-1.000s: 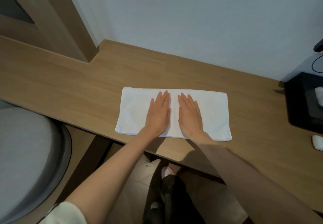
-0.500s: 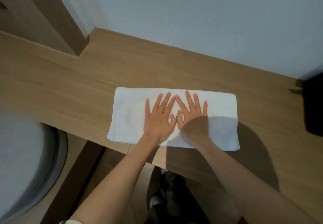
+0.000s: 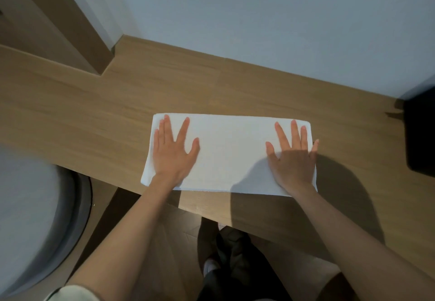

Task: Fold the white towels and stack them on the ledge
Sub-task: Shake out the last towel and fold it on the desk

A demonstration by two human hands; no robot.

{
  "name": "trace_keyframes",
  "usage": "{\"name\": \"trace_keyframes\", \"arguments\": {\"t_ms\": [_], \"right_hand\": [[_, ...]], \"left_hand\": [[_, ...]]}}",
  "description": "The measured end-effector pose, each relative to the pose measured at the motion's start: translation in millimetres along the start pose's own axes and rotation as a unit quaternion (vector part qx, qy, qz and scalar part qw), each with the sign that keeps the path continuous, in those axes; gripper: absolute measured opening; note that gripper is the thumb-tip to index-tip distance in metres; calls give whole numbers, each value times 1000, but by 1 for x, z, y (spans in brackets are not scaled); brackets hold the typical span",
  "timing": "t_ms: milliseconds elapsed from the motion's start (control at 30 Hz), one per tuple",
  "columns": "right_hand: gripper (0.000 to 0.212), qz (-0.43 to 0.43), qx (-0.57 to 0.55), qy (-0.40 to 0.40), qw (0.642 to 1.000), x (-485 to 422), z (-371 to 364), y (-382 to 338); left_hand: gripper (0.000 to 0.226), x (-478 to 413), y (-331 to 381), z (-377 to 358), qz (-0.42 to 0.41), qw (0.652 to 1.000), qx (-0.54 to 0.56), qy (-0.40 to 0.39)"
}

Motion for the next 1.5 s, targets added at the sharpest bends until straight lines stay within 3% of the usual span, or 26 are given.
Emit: {"name": "trace_keyframes", "arguments": {"t_ms": [167, 333, 433, 500, 567, 667, 900, 1133, 1333, 1500], "right_hand": [[56, -10, -3, 1, 1000, 3, 1, 13], [55, -10, -5, -42, 999, 6, 4, 19], [55, 2, -44, -63, 997, 4, 13, 18], [54, 7, -80, -35, 996, 5, 23, 18], [52, -12, -121, 11, 992, 8, 33, 19], [47, -64, -173, 59, 981, 11, 38, 22], [46, -179, -180, 29, 967, 7, 34, 24], [53, -202, -178, -27, 963, 3, 29, 23], [45, -231, -200, -72, 949, -6, 34, 17], [38, -215, -243, -58, 944, -5, 48, 12]], "left_hand": [[60, -1, -14, 6, -12, 1000, -5, 1], [57, 1, -18, 17, -30, 998, -7, -49], [54, 2, -23, 29, -56, 992, 60, -92], [54, 8, -27, 37, -66, 988, 117, -76], [54, 13, -31, 43, -39, 984, 170, -27], [50, 13, -31, 46, 69, 977, 198, 41], [44, 2, -30, 40, 188, 966, 172, 50], [40, -3, -35, 36, 226, 960, 162, 42], [40, -5, -34, 36, 220, 964, 146, 12], [32, 2, -36, 49, 196, 947, 250, 40]]}}
Point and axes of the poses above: each hand's wrist, its own x-axis away from the middle knuckle, its own z-axis out of the back of the hand, y = z × x, the point moved 1 cm from there along -x, towards the middle knuckle, and after that the axes turned 4 degrees about x, right-handed, at the moved point
